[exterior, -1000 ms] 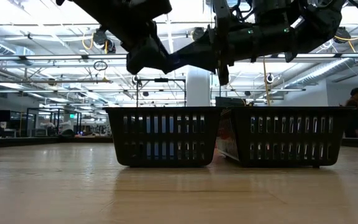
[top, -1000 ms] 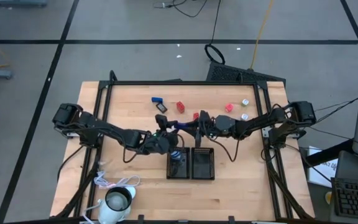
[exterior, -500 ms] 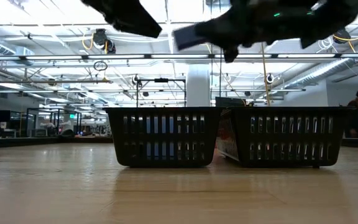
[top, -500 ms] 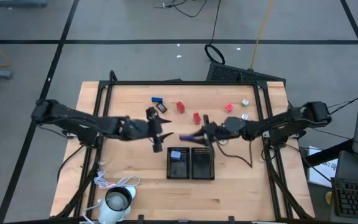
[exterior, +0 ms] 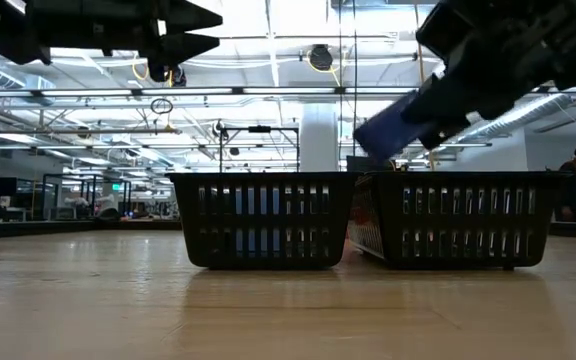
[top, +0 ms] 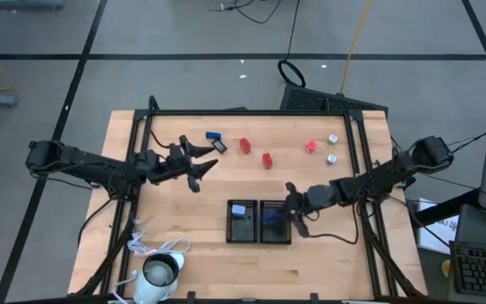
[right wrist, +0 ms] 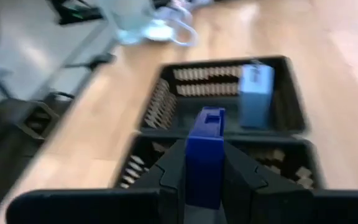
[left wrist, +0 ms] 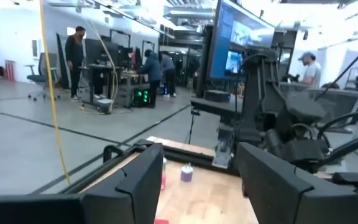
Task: Pick & Place Office items
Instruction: Put the bottom blue digital clock into the right black basket, then put the blue digital clock into the right black basket
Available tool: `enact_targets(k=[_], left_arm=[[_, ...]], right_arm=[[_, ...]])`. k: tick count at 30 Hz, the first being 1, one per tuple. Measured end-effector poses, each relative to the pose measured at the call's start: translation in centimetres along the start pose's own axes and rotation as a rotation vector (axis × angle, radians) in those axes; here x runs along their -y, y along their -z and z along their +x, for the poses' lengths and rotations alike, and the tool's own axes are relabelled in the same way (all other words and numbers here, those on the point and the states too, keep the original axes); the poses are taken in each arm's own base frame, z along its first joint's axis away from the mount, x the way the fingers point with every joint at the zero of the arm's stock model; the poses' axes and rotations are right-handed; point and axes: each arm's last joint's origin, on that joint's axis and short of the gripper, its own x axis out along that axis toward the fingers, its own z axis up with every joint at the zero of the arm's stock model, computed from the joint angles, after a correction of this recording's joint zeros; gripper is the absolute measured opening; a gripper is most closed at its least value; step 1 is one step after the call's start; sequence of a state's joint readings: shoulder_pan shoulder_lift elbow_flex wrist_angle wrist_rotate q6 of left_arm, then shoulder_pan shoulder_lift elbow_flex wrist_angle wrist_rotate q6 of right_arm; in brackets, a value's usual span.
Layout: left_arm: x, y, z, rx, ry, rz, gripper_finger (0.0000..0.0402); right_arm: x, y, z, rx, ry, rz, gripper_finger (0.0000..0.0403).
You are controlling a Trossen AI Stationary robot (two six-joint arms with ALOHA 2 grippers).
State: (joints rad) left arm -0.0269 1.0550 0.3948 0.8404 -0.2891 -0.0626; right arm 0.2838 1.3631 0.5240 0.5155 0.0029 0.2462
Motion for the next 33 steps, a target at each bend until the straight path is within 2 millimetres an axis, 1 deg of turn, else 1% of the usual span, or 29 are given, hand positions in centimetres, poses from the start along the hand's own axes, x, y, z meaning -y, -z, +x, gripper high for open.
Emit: enact_targets(k=[3,7,12,18,22,27,33], left_arm=[[0.0,0.0,0.0,-0.001,0.001,0.005,0.0198],[0.0,0.0,0.0,0.002,0.001,-0.004,0.0189],[0.0,0.0,0.0,0.002,0.002,-0.005,0.0180],[0.0,0.0,0.0,0.001,0.003,-0.006,0.0169],[0.0,0.0,0.0,0.001,0.002,-0.008,0.0161],[0.0,0.0,0.0,0.001,0.003,-0.007,0.0153],[0.0,0.0,0.0,0.001,0.002,-0.007,0.0159]], right_arm=[[0.1,0.4,0.0,-0.029,0.056,-0.004,0.0052],[0.2,0.6,0.1,-0.051,0.064,0.002,0.0055],[0.2,0.7,0.1,-0.055,0.064,0.010,0.0092],[0.1,0.5,0.1,-0.032,0.063,0.079,0.0133],[0.0,-0.3,0.1,0.045,0.040,0.074,0.0149],[-0.4,-1.6,-0.1,0.178,0.006,0.017,0.0155],[-0.4,-3.3,-0.5,0.357,0.003,-0.130,0.0150]])
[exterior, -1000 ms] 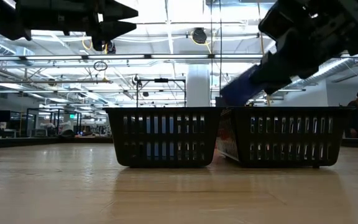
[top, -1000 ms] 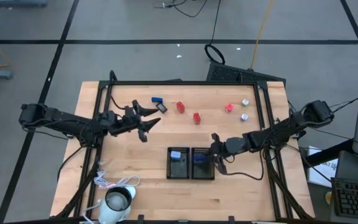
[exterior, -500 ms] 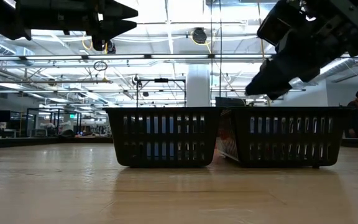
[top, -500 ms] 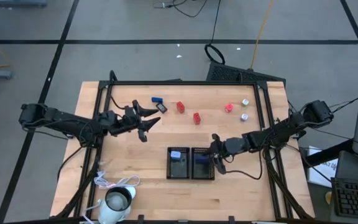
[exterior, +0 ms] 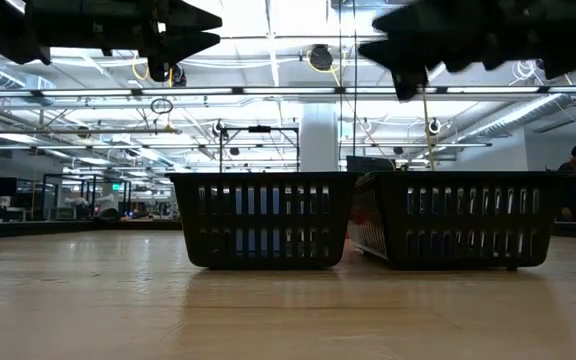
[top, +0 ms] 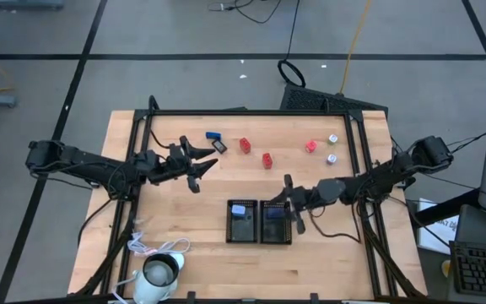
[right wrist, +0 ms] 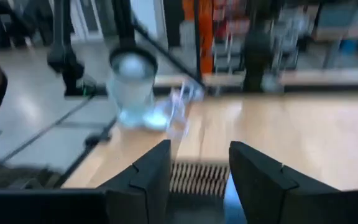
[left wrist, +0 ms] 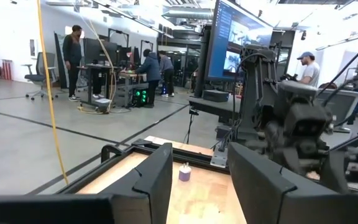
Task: Pick & Place Office items
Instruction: Put the blue digital clock into the right black basket
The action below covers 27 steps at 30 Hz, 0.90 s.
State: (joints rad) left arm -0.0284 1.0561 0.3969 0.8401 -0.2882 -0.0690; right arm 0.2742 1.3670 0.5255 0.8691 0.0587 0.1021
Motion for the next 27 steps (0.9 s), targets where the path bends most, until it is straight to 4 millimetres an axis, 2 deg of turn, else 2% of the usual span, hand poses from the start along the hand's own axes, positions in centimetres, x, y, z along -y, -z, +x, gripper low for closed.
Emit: enact_targets(k=[3,5,8,12,16,19,21,27], left_arm=[[0.0,0.2,0.0,-0.018,-0.004,-0.022,0.0164],[-0.4,0.6,0.3,-0.093,-0.029,-0.046,0.0165],[-1.4,1.0,1.1,-0.351,-0.140,-0.035,0.0161],[-3.2,0.6,2.6,-0.645,-0.355,0.047,0.0166],[-5.1,0.2,4.0,-0.808,-0.444,0.096,0.0207],[-7.3,0.6,4.8,-0.933,-0.464,0.036,0.0250],[-8.7,0.9,5.8,-0.955,-0.466,-0.022,0.0277],[-12.9,3.4,7.7,-1.073,-0.509,-0.077,0.0325]], right_arm=[[0.2,-1.1,0.0,0.108,0.004,-0.034,0.0151],[0.4,-1.6,-0.1,0.163,0.009,-0.040,0.0150],[0.9,-2.1,-0.2,0.208,0.029,-0.100,0.0149],[1.9,-3.0,-0.6,0.247,0.071,-0.125,0.0155],[2.8,-3.9,-1.5,0.231,0.112,-0.117,0.0168],[3.6,-4.6,-2.5,0.211,0.157,-0.146,0.0179],[3.9,-5.1,-3.2,0.201,0.200,-0.163,0.0185],[4.4,-6.1,-4.7,0.193,0.257,-0.210,0.0184]])
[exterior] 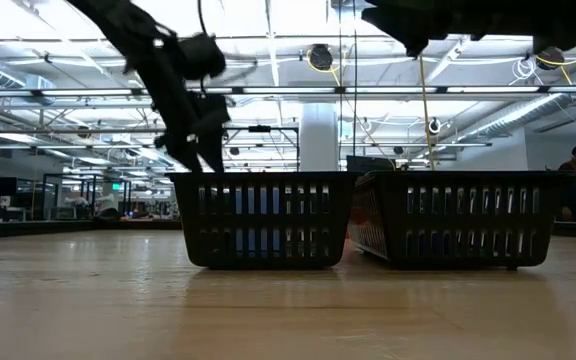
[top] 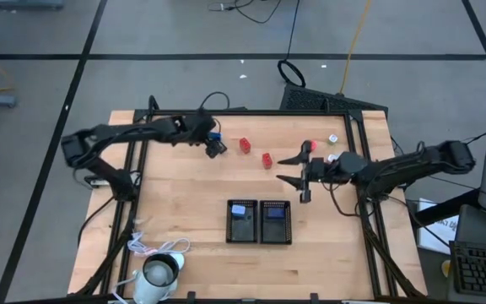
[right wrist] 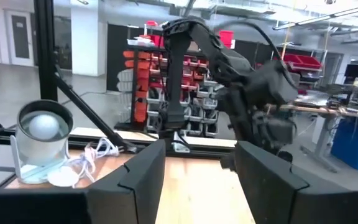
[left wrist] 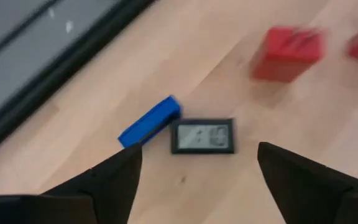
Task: Pick & Place Office items
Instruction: Put the blue digital clock into the right black basket
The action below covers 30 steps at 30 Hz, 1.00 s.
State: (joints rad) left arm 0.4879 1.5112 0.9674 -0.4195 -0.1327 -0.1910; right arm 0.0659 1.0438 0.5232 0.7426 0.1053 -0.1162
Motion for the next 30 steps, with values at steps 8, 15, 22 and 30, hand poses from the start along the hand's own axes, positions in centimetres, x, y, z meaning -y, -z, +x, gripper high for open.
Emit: enact_targets(k=[8,15,22,30], left_arm=[[-1.9,-0.4,4.4,-0.091,-0.057,-0.021,0.0333],[-2.7,0.2,6.3,-0.137,-0.167,0.028,0.0333],[-2.1,0.3,6.4,-0.155,0.012,0.073,0.0329],[-2.0,0.3,6.4,-0.161,0.062,0.056,0.0289]], right_arm=[[0.0,1.5,-1.2,-0.012,-0.002,-0.003,0.0177],[0.0,1.7,-1.7,0.050,0.005,0.004,0.0176],[0.0,1.6,-1.7,0.055,0.006,0.005,0.0172],[0.0,1.6,-1.7,0.055,0.004,0.031,0.0171]])
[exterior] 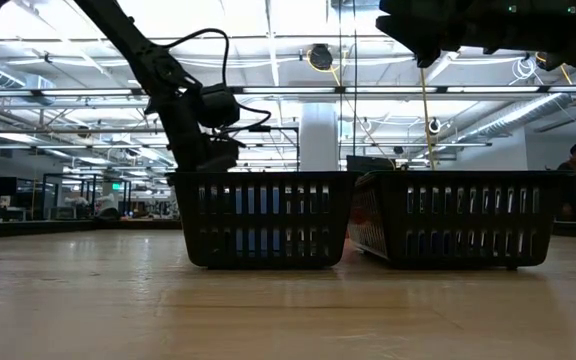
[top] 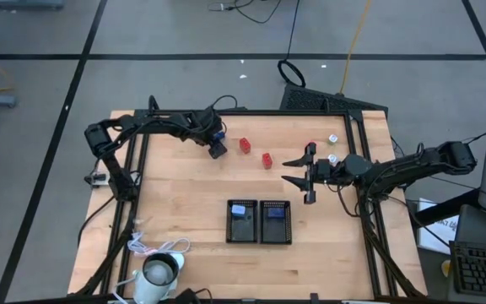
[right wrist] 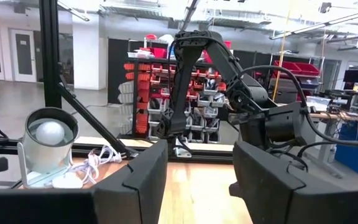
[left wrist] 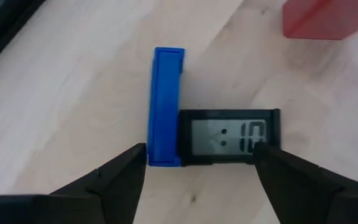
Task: Pick & Place Office items
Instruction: Put the blue digital clock into the right black basket
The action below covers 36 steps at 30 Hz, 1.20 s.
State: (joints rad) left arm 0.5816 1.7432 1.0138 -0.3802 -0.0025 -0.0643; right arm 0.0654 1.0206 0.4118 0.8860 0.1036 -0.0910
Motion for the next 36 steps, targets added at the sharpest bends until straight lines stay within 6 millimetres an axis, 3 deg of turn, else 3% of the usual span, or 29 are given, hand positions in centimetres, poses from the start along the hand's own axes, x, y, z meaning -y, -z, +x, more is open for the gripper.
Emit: enact_targets(k=[15,30,33,36], left_arm=[[-0.3,-0.4,0.1,0.062,-0.091,-0.037,0.0219],[-0.3,0.6,0.7,0.055,-0.098,-0.082,0.0078],[0.1,0.3,0.2,0.085,-0.092,-0.067,0.0053],[0.7,0.0,-0.9,0.128,-0.078,-0.039,0.0053]], right_arm=[[0.0,0.0,0.0,0.000,0.000,0.006,0.0167],[-0.5,-0.3,-0.1,0.024,-0.026,0.034,0.0166],[-0.6,-0.3,-0.1,0.024,-0.028,0.035,0.0166],[-0.6,-0.2,-0.1,0.022,-0.028,0.034,0.0165]])
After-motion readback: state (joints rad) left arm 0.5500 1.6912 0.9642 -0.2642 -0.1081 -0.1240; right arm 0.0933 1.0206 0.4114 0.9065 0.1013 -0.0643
